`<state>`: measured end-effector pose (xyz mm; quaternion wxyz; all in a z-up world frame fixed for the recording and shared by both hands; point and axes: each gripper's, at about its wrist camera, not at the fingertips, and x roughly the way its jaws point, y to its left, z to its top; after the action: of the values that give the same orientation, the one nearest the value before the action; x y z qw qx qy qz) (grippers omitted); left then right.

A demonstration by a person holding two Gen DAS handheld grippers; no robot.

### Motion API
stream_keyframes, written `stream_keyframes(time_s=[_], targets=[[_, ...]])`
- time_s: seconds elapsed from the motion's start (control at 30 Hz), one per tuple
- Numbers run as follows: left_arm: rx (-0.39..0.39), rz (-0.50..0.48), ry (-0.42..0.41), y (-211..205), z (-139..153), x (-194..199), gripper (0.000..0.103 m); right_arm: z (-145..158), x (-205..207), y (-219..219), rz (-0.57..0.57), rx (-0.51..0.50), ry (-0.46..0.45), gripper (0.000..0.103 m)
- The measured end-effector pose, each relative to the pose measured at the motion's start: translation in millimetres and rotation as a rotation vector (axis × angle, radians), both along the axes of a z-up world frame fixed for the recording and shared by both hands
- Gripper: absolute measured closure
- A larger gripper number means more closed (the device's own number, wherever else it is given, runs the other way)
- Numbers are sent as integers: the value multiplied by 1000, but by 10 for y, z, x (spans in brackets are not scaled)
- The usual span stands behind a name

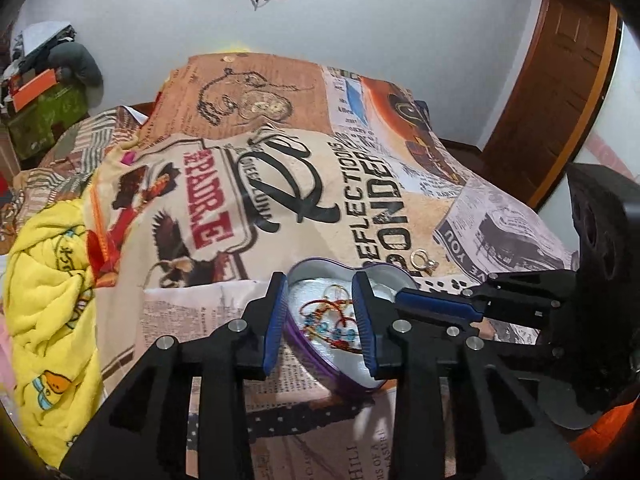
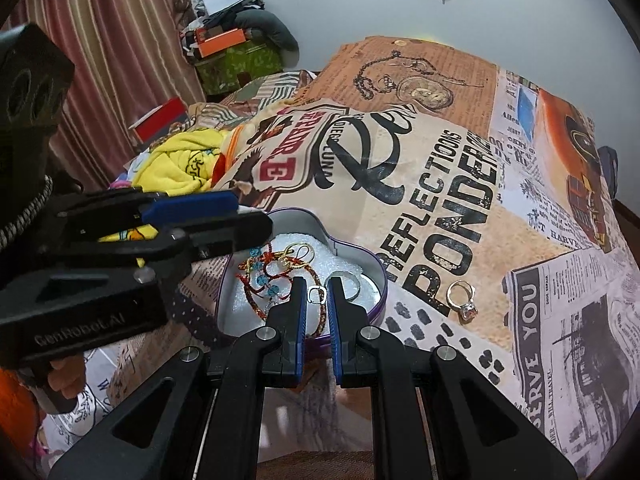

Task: Organize jewelry
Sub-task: 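Lower both earrings over the heart tin and open both tools, then grasp the remaining gold earring with the left tool while the right grasps the pink-stone silver ring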

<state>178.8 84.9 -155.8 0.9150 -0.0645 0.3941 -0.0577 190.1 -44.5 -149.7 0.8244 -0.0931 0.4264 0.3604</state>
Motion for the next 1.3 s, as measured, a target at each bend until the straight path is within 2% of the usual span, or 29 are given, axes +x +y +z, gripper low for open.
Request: stream_keyframes(time_s=[0.13, 0.27, 0.37, 0.67, 0.9, 1.1, 1.3], targets=[[16, 31, -14, 74, 52, -57, 66, -8, -2, 28, -2, -26, -10, 91], [31, 63, -18, 138, 76, -124, 64, 27, -18, 15, -22, -35, -32, 71], [33, 76, -15, 163, 92, -168, 64, 83, -44, -1, -31, -38, -58, 65], [46, 69, -31, 33, 236, -302, 64, 318, -120, -192, -67, -24, -105, 64], [41, 23, -42, -299, 345, -331, 61, 478, -210, -517, -120, -13, -138, 64], [34, -44, -16, -686, 288, -274, 61, 495, -204, -971, -201, -23, -132, 64], [44, -127, 46, -1094, 87, -160, 61, 388, -150, -1470, -301, -53, -97, 64]])
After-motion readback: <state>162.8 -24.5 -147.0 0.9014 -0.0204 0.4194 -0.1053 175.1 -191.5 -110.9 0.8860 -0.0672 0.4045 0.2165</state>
